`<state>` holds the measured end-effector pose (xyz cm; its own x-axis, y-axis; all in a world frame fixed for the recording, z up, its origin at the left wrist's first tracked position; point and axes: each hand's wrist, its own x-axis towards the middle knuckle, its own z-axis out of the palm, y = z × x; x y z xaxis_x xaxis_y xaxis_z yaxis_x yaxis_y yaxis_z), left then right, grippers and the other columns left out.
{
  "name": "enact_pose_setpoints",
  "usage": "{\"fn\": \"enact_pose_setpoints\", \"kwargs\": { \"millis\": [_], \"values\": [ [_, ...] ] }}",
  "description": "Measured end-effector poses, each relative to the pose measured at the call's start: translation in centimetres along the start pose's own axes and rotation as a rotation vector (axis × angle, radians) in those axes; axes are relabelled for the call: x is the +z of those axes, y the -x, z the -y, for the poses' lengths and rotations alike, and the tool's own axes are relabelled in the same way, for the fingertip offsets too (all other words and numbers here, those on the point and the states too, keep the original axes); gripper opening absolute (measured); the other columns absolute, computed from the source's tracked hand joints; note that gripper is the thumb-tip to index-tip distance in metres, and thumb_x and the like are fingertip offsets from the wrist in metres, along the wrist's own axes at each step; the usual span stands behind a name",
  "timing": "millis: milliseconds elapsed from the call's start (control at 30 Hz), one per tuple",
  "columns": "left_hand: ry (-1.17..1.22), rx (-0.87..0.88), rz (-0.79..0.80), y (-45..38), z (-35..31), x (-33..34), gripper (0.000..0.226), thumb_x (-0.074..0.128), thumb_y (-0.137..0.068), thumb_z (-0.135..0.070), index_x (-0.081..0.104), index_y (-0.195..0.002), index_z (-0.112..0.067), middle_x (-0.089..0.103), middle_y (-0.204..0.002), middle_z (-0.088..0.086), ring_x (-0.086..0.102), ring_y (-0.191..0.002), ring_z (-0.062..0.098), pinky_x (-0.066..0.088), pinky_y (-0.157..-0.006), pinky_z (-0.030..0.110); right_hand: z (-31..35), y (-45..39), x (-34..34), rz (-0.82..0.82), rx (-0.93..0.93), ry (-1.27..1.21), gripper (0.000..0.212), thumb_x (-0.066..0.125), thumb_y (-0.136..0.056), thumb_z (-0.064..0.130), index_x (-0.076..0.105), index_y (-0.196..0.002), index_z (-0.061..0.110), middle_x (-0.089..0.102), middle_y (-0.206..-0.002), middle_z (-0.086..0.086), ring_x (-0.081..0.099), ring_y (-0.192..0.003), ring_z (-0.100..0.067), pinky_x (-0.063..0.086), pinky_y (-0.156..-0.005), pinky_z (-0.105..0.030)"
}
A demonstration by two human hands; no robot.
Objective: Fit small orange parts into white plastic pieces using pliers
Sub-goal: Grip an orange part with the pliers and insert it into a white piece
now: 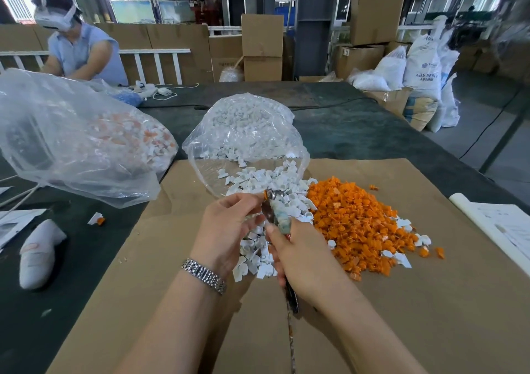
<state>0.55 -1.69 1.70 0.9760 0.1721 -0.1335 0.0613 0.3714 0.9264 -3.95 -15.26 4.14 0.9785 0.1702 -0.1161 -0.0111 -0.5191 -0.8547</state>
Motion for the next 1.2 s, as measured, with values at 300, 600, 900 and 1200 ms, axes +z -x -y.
{"fn": "enact_pose_setpoints", "kwargs": {
  "millis": [300, 600, 900, 1200],
  "values": [
    [0.078, -0.011, 0.049, -0.2, -0.5, -0.6, 0.01, 0.075, -0.086, -0.004, 0.081, -0.078, -0.004, 0.077, -0.087, 0.01, 0.072, -0.077, 0.013, 0.058, -0.071, 0.025, 0.2, 0.8, -1.3, 0.157, 0.07, -0.212, 0.034, 0.047, -0.107, 0.033, 0.059, -0.1, 0.002, 0.068, -0.082, -0.009, 0.066, -0.067, -0.016, 0.058, -0.061, -0.022],
    [0.062, 0.002, 0.036, 0.1, -0.4, -0.4, 0.007, 0.073, -0.088, -0.003, 0.077, -0.086, 0.002, 0.076, -0.088, 0.012, 0.071, -0.075, 0.013, 0.058, -0.069, 0.024, 0.0, 0.4, -0.1, 0.053, 0.041, -0.114, 0.032, 0.047, -0.106, 0.04, 0.051, -0.086, 0.016, 0.054, -0.073, -0.007, 0.052, -0.054, -0.016, 0.053, -0.054, -0.03],
    [-0.012, -0.033, 0.112, 0.2, -0.6, -0.6, 0.01, 0.074, -0.089, -0.011, 0.076, -0.082, -0.004, 0.076, -0.093, 0.015, 0.069, -0.079, 0.021, 0.059, -0.076, 0.031, -0.2, 0.3, 0.1, 0.011, 0.052, -0.058, 0.039, 0.047, -0.106, 0.041, 0.058, -0.09, 0.007, 0.062, -0.067, -0.008, 0.059, -0.052, -0.019, 0.06, -0.067, -0.046],
    [-0.148, 0.05, 0.125, 0.2, -0.9, -1.3, 0.014, 0.066, -0.097, -0.024, 0.073, -0.089, -0.015, 0.07, -0.087, 0.003, 0.063, -0.081, 0.014, 0.047, -0.07, 0.027, -0.1, 0.9, -2.5, 0.055, 0.097, -0.288, 0.032, 0.053, -0.105, 0.028, 0.062, -0.1, -0.003, 0.065, -0.077, -0.01, 0.063, -0.059, -0.013, 0.053, -0.054, -0.021]
  ]
}}
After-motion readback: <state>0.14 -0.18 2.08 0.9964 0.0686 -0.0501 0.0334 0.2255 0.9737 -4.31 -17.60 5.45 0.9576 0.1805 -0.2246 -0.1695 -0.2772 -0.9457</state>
